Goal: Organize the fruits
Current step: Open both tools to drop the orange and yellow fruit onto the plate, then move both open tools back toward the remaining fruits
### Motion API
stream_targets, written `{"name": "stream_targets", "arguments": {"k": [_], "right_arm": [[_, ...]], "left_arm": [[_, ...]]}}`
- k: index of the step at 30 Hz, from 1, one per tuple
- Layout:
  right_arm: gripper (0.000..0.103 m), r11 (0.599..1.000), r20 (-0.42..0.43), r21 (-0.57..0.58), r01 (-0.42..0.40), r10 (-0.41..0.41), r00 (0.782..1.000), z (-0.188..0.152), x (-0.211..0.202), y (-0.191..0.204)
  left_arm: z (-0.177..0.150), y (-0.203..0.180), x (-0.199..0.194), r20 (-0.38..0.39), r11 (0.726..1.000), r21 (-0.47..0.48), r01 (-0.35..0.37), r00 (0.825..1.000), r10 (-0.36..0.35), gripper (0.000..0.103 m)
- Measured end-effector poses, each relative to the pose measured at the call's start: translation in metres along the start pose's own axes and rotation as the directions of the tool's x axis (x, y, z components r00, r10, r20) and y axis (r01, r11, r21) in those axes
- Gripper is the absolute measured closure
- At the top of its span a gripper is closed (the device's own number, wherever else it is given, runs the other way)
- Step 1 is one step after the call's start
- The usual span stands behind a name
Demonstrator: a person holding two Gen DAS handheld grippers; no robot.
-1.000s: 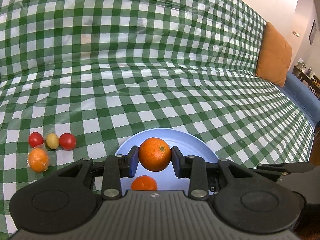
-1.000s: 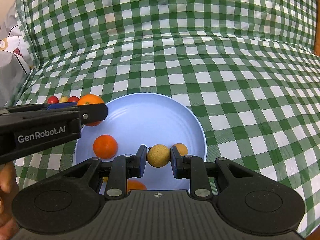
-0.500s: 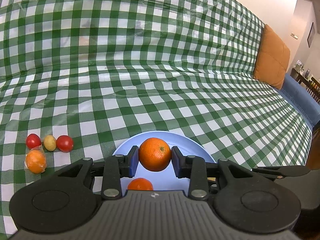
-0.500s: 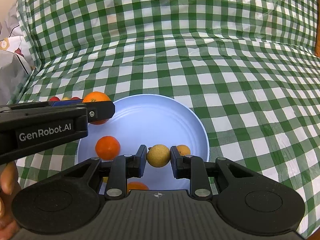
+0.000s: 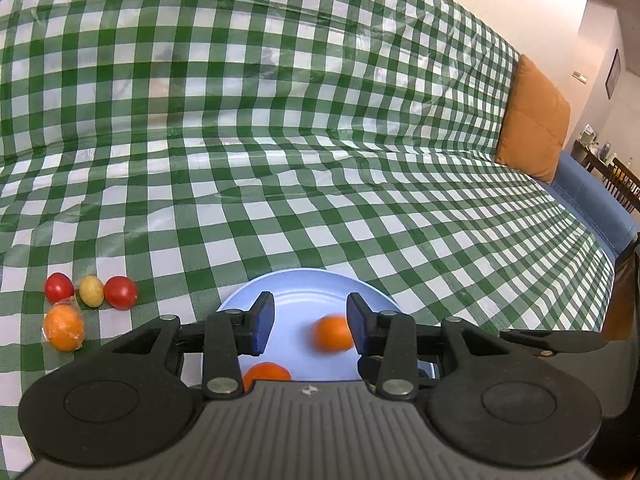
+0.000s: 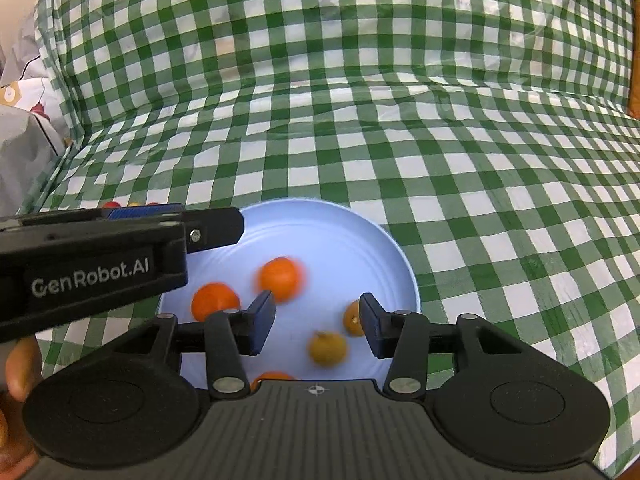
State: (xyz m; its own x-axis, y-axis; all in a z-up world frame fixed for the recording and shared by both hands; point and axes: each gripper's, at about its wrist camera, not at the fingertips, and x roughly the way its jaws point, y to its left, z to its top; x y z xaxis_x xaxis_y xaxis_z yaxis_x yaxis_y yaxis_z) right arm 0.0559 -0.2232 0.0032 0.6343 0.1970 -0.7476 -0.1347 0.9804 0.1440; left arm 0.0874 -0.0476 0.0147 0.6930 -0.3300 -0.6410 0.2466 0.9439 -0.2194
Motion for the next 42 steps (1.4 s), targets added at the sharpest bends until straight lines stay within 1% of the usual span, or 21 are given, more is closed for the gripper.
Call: {"name": "stream_targets", "arguments": {"k": [6, 16, 21, 23, 25, 27, 28, 31, 38, 42], "right_arm": [[0.054, 1.0, 0.008, 0.01, 0.012, -0.012, 1.0, 0.001, -0.001, -0.002], [0.055, 0.998, 0.035, -0.011, 0.056, -0.056, 0.998, 0.004, -0.001, 0.002], [0.055, 0.998, 0.062, 0.016, 0.058, -0.059, 0.996, 0.009, -0.003, 0.001], [0.055, 0.998, 0.078, 0.021, 0.061, -0.063, 0.995, 0.01, -0.005, 0.002], [0.055, 0.998, 0.091, 0.027, 0.064, -0.066, 0.994, 0.012, -0.005, 0.006], [0.055, 0.998, 0.104, 0.029, 0.063, -0.065, 0.992, 0.012, -0.007, 0.009], [0.055, 0.998, 0.11, 0.029, 0.062, -0.065, 0.992, 0.012, -0.007, 0.011], [0.055, 0.998, 0.134, 0.024, 0.054, -0.057, 0.989, 0.014, -0.01, 0.016], [0.065, 1.0, 0.168, 0.018, 0.017, -0.02, 0.986, 0.019, -0.013, 0.035], [0.067, 1.0, 0.183, 0.016, -0.01, 0.007, 0.983, 0.021, -0.012, 0.052]], "left_arm": [[0.001, 0.003, -0.001, 0.005, 1.0, -0.013, -0.014, 1.0, 0.014, 0.059], [0.002, 0.009, -0.006, 0.011, 0.999, -0.027, -0.035, 0.999, 0.036, 0.059], [0.003, 0.017, -0.012, 0.016, 0.998, -0.036, -0.047, 0.999, 0.047, 0.061], [0.004, 0.021, -0.015, 0.02, 0.998, -0.036, -0.048, 0.999, 0.049, 0.065], [0.004, 0.024, -0.018, 0.023, 0.998, -0.037, -0.051, 0.998, 0.052, 0.066], [0.004, 0.028, -0.02, 0.025, 0.998, -0.035, -0.056, 0.998, 0.057, 0.074], [0.005, 0.03, -0.022, 0.026, 0.998, -0.034, -0.059, 0.998, 0.06, 0.075], [0.006, 0.039, -0.027, 0.03, 0.997, -0.04, -0.071, 0.997, 0.072, 0.078], [0.009, 0.064, -0.039, 0.031, 0.991, -0.077, -0.108, 0.993, 0.111, 0.078], [0.011, 0.081, -0.047, 0.033, 0.987, -0.1, -0.125, 0.991, 0.129, 0.078]]}}
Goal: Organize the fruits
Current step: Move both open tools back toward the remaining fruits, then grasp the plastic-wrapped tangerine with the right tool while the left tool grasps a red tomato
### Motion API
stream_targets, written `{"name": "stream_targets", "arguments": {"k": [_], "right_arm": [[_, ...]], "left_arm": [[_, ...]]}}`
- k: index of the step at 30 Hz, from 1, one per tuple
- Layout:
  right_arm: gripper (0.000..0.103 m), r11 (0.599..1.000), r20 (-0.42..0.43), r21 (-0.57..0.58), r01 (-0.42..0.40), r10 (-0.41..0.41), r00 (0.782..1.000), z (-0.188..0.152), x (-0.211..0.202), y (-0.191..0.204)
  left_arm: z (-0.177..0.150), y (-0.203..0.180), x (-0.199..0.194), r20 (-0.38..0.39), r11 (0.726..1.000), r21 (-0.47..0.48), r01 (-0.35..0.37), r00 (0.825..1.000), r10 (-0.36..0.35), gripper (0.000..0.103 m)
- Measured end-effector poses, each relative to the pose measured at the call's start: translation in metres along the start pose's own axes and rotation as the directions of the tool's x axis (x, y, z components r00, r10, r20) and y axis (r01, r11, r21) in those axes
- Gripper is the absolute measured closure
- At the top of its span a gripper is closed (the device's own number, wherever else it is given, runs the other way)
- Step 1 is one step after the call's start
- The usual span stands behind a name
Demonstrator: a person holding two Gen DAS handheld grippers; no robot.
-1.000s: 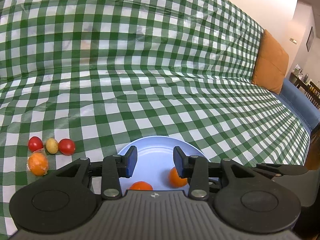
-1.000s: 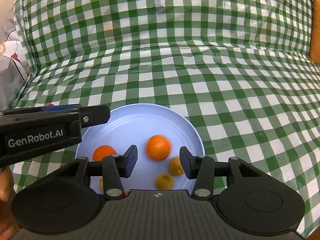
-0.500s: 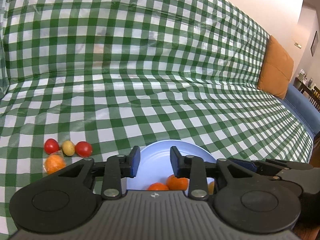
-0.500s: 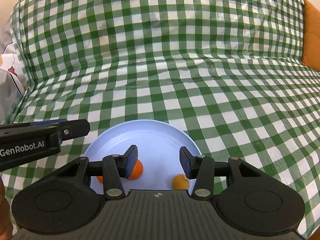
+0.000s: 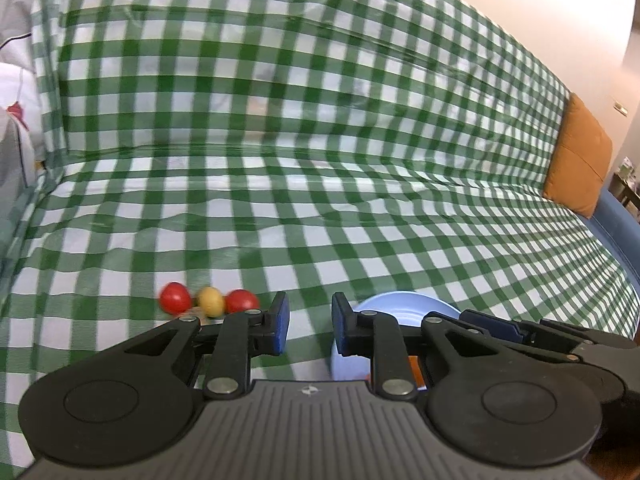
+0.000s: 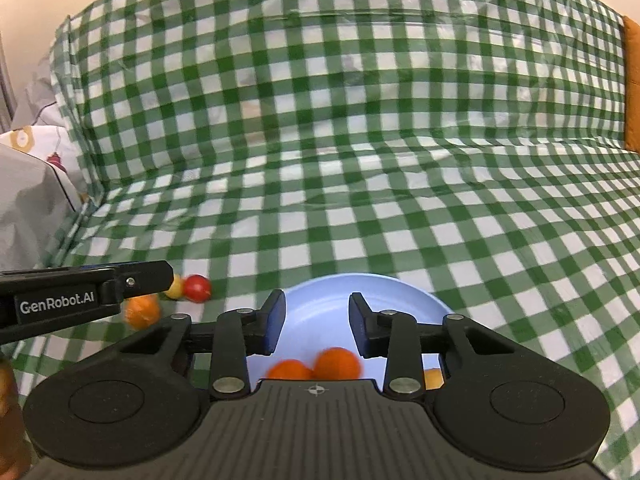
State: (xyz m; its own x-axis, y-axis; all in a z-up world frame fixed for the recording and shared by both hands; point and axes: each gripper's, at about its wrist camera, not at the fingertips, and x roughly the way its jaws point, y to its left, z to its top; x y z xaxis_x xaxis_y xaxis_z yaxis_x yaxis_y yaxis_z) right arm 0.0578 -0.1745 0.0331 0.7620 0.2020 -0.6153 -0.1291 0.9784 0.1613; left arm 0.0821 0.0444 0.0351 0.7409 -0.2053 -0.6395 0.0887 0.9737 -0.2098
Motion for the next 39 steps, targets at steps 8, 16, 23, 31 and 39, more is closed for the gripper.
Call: {"name": "stream_targets", "arguments": {"k": [8, 16, 23, 31, 39], "right_arm": [[0.068, 0.999, 0.013, -0.001, -0.052, 0.052, 0.999, 0.002, 0.008, 0.037], [0.068, 0.996, 0.009, -0.015, -0.092, 0.093, 0.996, -0.001, 0.021, 0.07], [0.069, 0.994, 0.004, -0.02, -0.109, 0.109, 0.994, -0.001, 0.029, 0.087], [0.069, 0.992, -0.003, -0.024, -0.121, 0.121, 0.993, 0.0, 0.038, 0.099], [0.069, 0.989, -0.017, -0.033, -0.142, 0.142, 0.99, 0.001, 0.048, 0.106]], "left_arm": [[0.008, 0.031, -0.005, 0.0, 0.999, -0.046, -0.025, 1.0, 0.025, 0.078], [0.015, 0.057, -0.005, -0.016, 0.994, -0.1, -0.045, 0.999, 0.044, 0.08], [0.023, 0.076, -0.004, -0.02, 0.99, -0.131, -0.059, 0.998, 0.057, 0.08], [0.029, 0.101, 0.0, -0.037, 0.983, -0.165, -0.077, 0.997, 0.072, 0.08], [0.039, 0.155, 0.001, -0.043, 0.941, -0.322, -0.098, 0.995, 0.089, 0.08]]}}
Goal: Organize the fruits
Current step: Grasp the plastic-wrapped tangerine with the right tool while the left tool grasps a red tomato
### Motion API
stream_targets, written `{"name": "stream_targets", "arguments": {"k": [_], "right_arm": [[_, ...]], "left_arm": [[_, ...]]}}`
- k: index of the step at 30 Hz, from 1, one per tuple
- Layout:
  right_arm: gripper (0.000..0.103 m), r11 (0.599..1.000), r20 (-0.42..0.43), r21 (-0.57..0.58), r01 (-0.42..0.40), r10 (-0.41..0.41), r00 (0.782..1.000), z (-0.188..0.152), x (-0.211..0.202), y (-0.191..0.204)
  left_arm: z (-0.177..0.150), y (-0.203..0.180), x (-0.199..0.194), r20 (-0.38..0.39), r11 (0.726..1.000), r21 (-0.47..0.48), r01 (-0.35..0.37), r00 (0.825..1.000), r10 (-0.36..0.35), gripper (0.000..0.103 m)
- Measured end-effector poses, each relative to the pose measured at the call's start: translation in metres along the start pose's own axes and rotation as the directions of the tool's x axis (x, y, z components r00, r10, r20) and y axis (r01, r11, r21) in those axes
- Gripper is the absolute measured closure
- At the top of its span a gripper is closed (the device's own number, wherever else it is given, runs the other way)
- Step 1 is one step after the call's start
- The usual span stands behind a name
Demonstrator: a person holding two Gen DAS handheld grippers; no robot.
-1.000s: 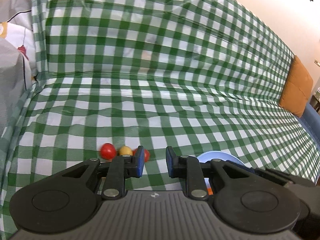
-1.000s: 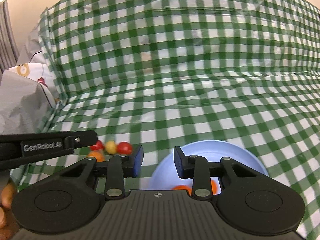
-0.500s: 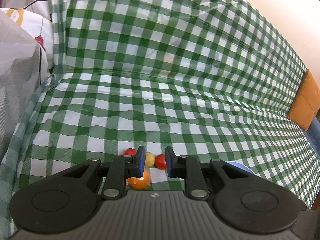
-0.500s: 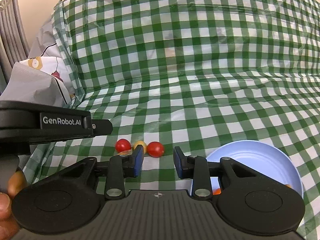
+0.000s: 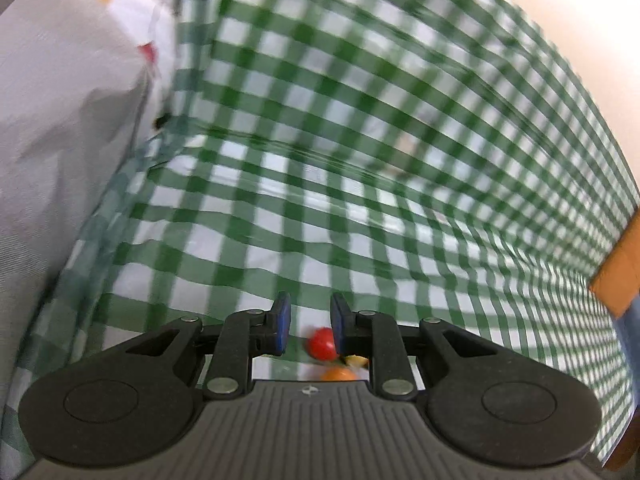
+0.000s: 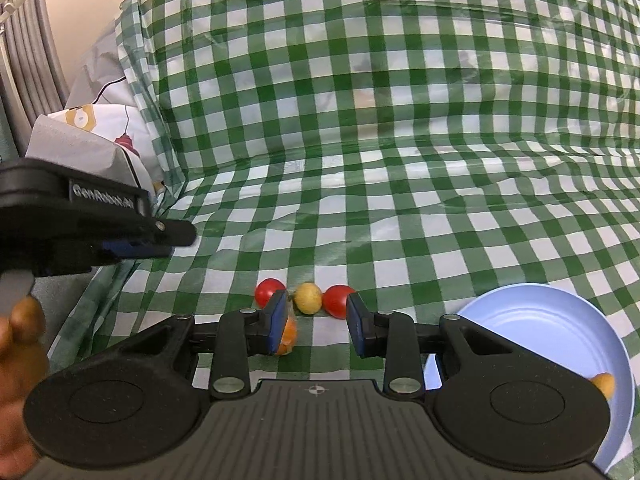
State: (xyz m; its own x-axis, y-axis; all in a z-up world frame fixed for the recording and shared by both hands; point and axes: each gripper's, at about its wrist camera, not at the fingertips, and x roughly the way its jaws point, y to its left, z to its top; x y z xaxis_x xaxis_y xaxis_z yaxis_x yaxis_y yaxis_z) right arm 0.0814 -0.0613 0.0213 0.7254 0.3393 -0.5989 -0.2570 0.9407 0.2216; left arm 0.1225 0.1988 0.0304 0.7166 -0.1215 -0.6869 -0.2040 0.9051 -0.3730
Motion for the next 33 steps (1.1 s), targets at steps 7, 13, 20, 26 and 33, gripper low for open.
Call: {"name": "stream_targets", "arguments": {"k": [7, 13, 20, 26, 33], "right_arm": [[0.069, 0.998, -0.059, -0.027, -0.051, 0.049, 0.997, 0.001, 0.019, 0.011], [0.058, 0.995, -0.13, -0.06, -0.085, 0.076, 0.989, -0.001, 0.045, 0.029], [0.051, 0.994, -0.192, -0.084, -0.062, 0.045, 0.98, 0.0, 0.078, 0.037], [0.061, 0.995, -0.257, -0.074, -0.07, 0.048, 0.965, 0.0, 0.094, 0.033], [0.064, 0.995, -0.28, -0.074, -0.07, 0.047, 0.959, -0.004, 0.091, 0.027]], "left_arm": [[0.005, 0.021, 0.024, -0.104, 0.997, -0.066, 0.029, 0.994, -0.036, 0.079], [0.004, 0.016, 0.046, -0.165, 0.995, -0.059, 0.082, 0.982, -0.091, 0.076], [0.004, 0.01, 0.075, -0.227, 0.992, -0.043, 0.116, 0.966, -0.123, 0.068], [0.003, 0.001, 0.103, -0.288, 0.989, -0.013, 0.149, 0.946, -0.146, 0.068], [-0.007, -0.016, 0.125, -0.331, 0.989, 0.072, 0.133, 0.938, -0.102, 0.07]]}}
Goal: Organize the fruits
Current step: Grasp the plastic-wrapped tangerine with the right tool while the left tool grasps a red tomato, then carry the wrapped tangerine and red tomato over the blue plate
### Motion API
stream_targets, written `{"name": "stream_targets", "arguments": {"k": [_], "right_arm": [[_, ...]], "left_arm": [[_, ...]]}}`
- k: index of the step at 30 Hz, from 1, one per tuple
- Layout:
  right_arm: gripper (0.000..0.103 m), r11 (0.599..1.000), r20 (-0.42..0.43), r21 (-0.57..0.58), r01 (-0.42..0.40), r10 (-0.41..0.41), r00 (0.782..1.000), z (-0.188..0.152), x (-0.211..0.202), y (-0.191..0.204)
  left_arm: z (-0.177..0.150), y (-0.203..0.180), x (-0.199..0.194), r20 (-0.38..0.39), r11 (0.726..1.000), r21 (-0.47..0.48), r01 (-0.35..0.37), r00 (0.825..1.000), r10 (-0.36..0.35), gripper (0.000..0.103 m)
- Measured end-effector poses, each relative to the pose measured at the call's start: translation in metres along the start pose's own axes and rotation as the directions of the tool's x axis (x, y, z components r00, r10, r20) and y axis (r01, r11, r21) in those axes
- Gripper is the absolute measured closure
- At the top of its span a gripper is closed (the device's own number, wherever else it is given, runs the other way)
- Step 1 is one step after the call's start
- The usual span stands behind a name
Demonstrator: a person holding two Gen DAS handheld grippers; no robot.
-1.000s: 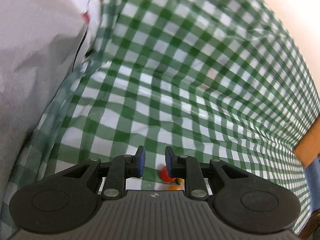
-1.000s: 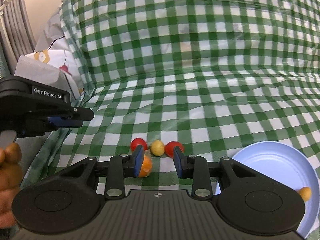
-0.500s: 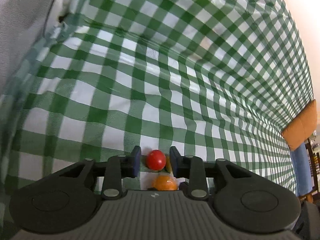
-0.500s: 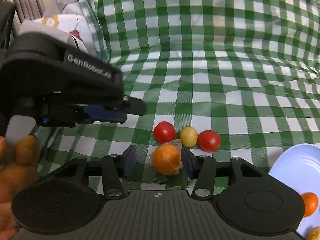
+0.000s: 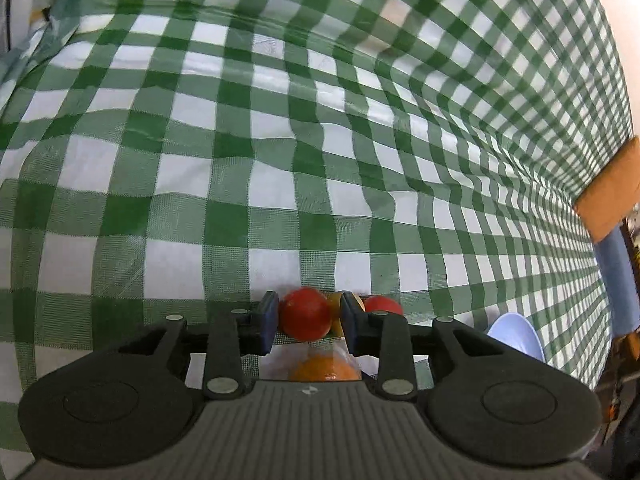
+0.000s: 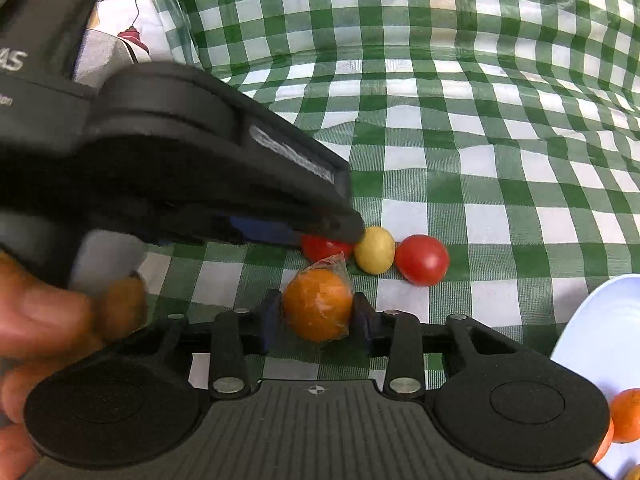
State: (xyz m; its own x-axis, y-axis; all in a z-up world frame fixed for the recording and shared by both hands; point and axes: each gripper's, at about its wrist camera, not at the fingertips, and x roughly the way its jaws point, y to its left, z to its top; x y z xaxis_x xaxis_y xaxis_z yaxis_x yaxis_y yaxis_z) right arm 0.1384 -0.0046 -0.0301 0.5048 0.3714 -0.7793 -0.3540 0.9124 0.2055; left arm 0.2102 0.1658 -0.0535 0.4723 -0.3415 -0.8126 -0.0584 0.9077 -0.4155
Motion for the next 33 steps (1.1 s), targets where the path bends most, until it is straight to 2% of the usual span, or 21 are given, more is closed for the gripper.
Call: {"name": "stream_targets", "arguments": {"k": [5, 12, 16, 20, 23, 28, 33], "right_arm": [[0.064, 1.0, -0.004, 0.024, -0.008, 0.008, 1.0, -0.002, -0.008, -0.006], [0.064, 1.0, 0.03, 0.012, -0.007, 0.006, 1.0, -0.013, -0.033, -0.004], [0.064, 1.0, 0.069, 0.008, 0.0, 0.0, 0.998, -0.019, -0.055, -0.005], [0.064, 1.0, 0.117, 0.0, 0.015, -0.015, 0.993, -0.032, -0.085, -0.008], [0.064, 1.0, 0.159, 0.005, 0.026, -0.026, 0.987, -0.042, -0.11, -0.014], [0.064, 0.998, 0.251, 0.016, 0.054, -0.057, 0.966, -0.058, -0.157, -0.036], [0.064, 0.994, 0.338, 0.038, 0.102, -0.109, 0.935, -0.077, -0.205, -0.066]], "left_arm": [[-0.003, -0.001, -0.006, 0.005, 0.999, 0.004, -0.033, 0.999, 0.033, 0.073], [-0.015, 0.009, -0.044, 0.056, 0.997, -0.06, -0.049, 0.997, 0.052, 0.073], [-0.034, 0.007, -0.067, 0.09, 0.992, -0.062, -0.11, 0.989, 0.115, 0.073], [-0.06, -0.006, -0.096, 0.143, 0.981, -0.032, -0.19, 0.971, 0.193, 0.073], [-0.086, -0.024, -0.118, 0.185, 0.974, 0.008, -0.226, 0.958, 0.221, 0.073], [-0.127, -0.064, -0.137, 0.241, 0.955, 0.121, -0.271, 0.941, 0.237, 0.073], [-0.153, -0.099, -0.144, 0.296, 0.943, 0.179, -0.281, 0.929, 0.221, 0.073]]}}
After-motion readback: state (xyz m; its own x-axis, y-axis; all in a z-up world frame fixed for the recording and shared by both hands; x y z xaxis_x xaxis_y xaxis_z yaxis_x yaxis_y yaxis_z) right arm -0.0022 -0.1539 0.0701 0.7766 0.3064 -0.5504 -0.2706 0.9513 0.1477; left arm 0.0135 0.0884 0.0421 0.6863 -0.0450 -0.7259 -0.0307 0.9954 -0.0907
